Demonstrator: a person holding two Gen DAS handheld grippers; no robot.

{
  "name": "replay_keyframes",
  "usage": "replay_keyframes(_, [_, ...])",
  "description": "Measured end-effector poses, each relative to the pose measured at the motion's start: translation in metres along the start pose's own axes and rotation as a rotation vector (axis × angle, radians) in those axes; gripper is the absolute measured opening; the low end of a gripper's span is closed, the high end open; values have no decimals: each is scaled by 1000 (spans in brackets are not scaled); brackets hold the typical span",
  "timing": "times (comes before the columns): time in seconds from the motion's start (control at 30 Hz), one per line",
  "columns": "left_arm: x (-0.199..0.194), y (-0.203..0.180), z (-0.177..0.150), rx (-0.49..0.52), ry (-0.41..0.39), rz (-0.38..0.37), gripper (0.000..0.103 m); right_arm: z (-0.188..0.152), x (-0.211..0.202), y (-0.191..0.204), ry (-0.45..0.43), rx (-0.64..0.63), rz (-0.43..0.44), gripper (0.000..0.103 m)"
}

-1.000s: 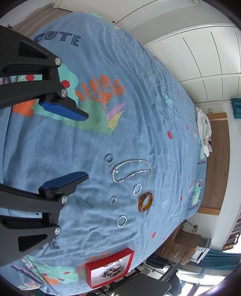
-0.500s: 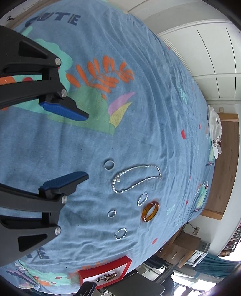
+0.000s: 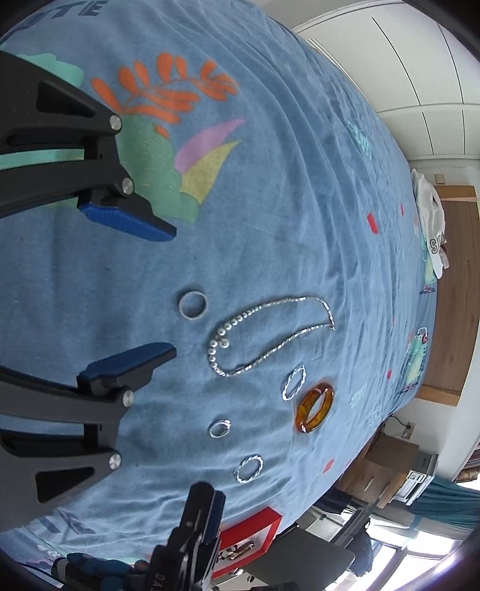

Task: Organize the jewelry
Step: 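Move the left tool toward a silver ring while the right tool approaches another small ring, then close the left tool on the silver ring while the right tool grasps the small ring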

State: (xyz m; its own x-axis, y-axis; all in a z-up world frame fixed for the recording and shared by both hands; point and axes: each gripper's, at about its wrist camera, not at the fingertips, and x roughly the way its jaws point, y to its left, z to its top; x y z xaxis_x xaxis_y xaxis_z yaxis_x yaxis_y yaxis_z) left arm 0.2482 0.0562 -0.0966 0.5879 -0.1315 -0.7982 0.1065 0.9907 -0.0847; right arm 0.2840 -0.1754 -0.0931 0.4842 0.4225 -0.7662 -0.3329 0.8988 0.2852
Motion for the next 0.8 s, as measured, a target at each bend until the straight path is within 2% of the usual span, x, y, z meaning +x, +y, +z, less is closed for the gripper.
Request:
replay_keyframes(0.27, [31, 5, 7, -13, 19, 4, 54, 18, 41, 14, 34, -54, 33, 42])
replay_keyframes(0.47, [36, 5, 3, 1, 16, 12, 52, 23, 60, 20, 50, -77, 7, 36])
replay_keyframes(0.6, [39, 1, 3, 20, 12, 33, 44, 23, 72, 26, 59, -100, -20, 29])
replay_keyframes(0.67, [40, 0, 3, 25, 11, 40, 40, 22, 74, 26, 61, -101, -28, 20])
replay_keyframes(0.8, [38, 2, 2, 15, 6, 54, 23, 21, 72, 26, 56, -106, -24, 20])
